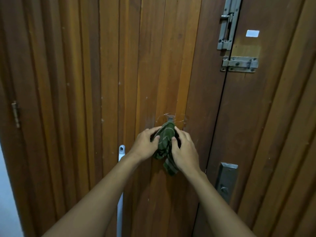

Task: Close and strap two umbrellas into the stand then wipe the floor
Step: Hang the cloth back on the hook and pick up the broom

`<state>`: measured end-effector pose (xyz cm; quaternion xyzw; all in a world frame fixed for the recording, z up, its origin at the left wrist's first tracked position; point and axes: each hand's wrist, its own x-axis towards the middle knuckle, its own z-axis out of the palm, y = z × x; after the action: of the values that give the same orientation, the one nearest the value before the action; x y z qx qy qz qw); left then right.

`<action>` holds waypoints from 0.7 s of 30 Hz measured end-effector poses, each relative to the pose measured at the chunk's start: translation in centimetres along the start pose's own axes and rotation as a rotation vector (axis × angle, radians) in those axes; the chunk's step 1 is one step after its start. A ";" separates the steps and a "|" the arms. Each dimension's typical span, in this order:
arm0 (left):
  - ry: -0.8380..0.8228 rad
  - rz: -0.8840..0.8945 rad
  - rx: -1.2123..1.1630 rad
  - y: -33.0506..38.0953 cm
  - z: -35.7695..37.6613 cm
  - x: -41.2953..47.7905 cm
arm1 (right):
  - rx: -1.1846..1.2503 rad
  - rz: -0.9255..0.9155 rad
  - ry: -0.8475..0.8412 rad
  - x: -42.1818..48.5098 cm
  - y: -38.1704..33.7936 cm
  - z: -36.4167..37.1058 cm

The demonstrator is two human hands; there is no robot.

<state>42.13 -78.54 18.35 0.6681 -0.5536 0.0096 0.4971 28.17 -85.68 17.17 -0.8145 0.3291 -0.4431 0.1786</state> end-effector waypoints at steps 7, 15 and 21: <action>0.107 -0.180 -0.039 -5.0 -3.2 -5.4 | -0.063 -0.025 0.188 -7.0 -0.3 3.9; 0.198 -0.443 -0.102 -13.1 -4.2 -11.2 | 0.065 0.125 -0.360 -13.0 1.6 13.9; 0.085 -0.619 -0.149 -18.5 -1.4 -12.2 | 0.187 0.349 -0.559 -14.4 4.5 22.4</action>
<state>52.00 -70.61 0.10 0.7654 -0.3022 -0.1549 0.5466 39.64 -78.90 -6.33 -0.8159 0.3597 -0.1937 0.4092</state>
